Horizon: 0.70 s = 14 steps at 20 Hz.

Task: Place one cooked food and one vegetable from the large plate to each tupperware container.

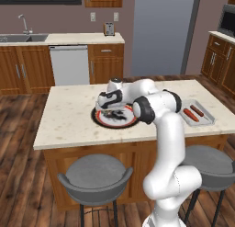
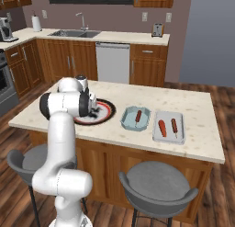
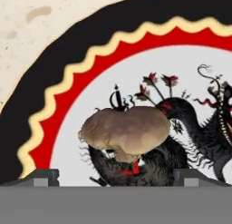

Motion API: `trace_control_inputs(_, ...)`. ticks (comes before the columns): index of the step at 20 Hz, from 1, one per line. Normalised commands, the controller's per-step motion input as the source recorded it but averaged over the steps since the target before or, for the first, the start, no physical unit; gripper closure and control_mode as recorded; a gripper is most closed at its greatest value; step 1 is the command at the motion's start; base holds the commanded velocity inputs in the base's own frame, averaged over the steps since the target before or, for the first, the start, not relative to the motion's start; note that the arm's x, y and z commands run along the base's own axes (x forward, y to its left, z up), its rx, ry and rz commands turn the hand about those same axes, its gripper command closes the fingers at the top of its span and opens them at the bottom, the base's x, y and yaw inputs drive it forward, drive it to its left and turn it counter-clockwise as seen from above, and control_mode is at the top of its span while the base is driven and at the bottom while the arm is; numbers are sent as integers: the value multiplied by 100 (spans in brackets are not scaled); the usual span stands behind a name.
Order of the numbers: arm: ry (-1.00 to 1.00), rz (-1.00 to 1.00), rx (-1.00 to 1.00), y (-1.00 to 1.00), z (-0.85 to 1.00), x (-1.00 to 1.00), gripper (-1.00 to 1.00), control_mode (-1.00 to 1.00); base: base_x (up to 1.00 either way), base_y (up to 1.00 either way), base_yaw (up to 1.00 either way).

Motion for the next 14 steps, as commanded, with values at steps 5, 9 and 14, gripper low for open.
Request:
trace_control_inputs(5,0,0,0,0,-33,33,-100,-100,0,0,0)
trace_control_inputs(9,0,0,0,0,-25,36,-100,-100,0,0,0)
trace_control_inputs(14,0,0,0,2,-22,32,100,-100,0,0,0)
